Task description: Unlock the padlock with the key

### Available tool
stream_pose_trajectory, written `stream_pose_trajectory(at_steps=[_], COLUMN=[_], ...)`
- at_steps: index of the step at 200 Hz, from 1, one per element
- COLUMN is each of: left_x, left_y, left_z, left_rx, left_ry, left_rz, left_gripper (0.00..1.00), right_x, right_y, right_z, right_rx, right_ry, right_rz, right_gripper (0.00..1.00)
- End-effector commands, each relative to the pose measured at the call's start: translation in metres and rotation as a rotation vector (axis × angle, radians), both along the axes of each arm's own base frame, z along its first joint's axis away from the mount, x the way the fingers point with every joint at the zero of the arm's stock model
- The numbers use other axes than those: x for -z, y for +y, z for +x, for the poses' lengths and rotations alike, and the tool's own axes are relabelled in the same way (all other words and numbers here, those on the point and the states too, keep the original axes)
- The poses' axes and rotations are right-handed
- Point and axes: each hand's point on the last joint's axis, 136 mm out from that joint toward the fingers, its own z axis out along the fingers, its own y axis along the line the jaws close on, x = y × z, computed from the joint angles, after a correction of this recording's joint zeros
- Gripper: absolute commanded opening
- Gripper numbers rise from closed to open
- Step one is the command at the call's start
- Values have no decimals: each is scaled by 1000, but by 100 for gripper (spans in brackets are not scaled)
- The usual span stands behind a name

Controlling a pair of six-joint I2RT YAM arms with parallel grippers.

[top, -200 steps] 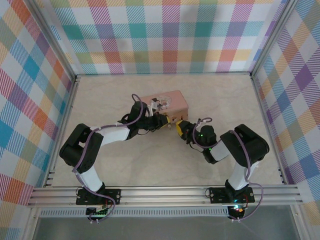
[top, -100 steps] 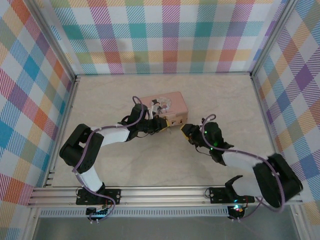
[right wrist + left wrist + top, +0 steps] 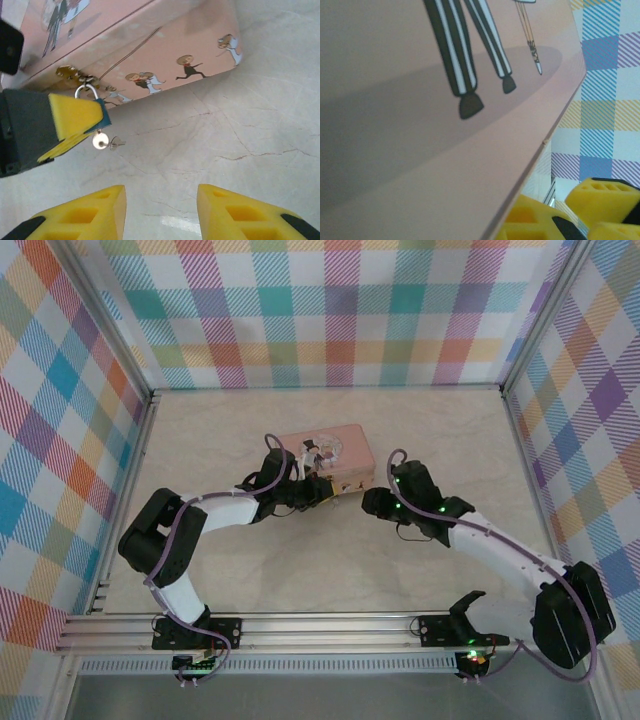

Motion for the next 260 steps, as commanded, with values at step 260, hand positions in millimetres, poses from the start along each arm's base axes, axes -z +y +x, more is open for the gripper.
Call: stream_pose_trajectory(at_steps=[260], left_x=[-43], left_y=[-4], left_z=[-4], left_rx=[43], left_ry=[-36], left_rz=[-60], left_gripper=[6], right_x=[18], right_y=[89], right_z=[21], right_rx=[-485], right_ry=[-252], right_rz=[-534], right_gripper=[48])
